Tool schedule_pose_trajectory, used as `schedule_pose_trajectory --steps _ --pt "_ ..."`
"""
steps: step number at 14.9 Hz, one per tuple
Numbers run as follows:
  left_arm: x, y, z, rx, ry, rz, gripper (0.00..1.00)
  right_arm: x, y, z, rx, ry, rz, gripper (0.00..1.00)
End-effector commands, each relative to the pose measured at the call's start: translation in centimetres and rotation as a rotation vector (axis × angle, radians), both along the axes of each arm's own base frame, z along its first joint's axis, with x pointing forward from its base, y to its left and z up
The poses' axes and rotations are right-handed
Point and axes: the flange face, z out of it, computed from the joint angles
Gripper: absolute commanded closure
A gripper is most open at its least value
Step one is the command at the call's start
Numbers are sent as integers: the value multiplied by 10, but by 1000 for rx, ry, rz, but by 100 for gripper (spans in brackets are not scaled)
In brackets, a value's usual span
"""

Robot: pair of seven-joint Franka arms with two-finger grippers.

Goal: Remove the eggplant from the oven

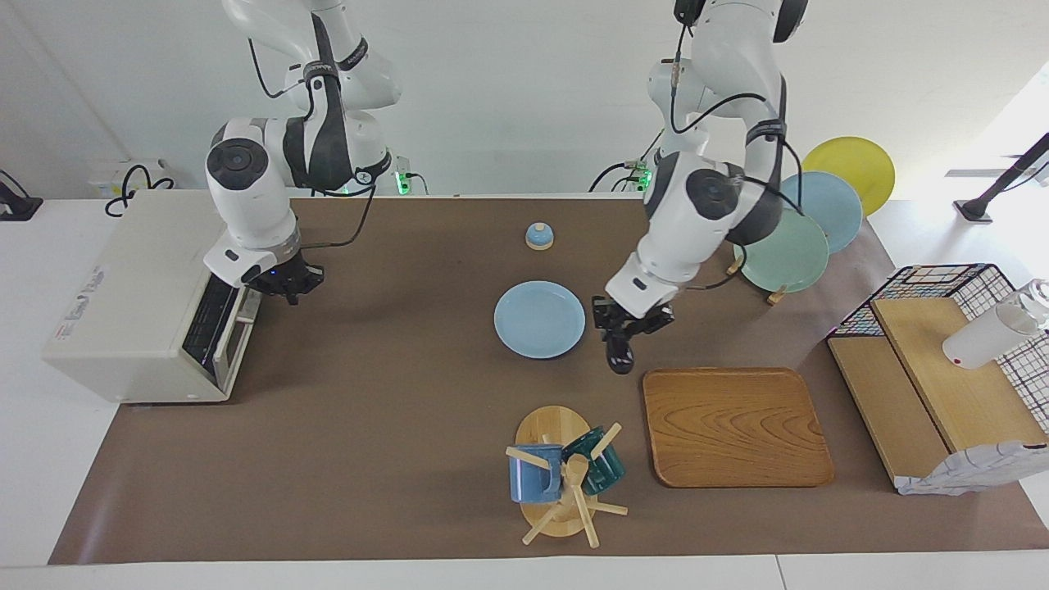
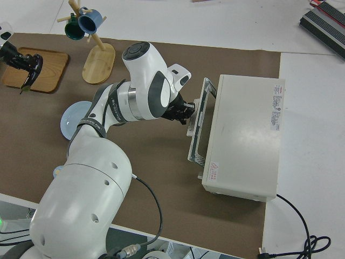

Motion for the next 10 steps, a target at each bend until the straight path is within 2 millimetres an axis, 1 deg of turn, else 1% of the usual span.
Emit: schedule_pose_trajectory --steps 1,3,4,5,6,7,8,10 --pt "41 42 -36 42 17 43 100 -7 -8 7 -56 24 35 100" --pt "64 73 -63 51 11 35 100 -3 -12 14 -83 46 83 100" --pt "71 88 -74 51 -5 23 100 0 -19 23 -83 53 89 100" --pt "77 93 -76 50 -60 20 100 2 -27 31 -82 51 94 100" --pt "78 93 -82 49 -85 23 100 4 -33 36 -81 48 101 100" --pt "74 92 -94 51 -85 22 100 4 -33 39 -79 47 106 100" --pt "72 92 -101 52 -95 22 100 3 -36 42 -79 49 102 100" --pt "70 93 -104 53 -96 18 100 0 -38 44 -77 59 94 100"
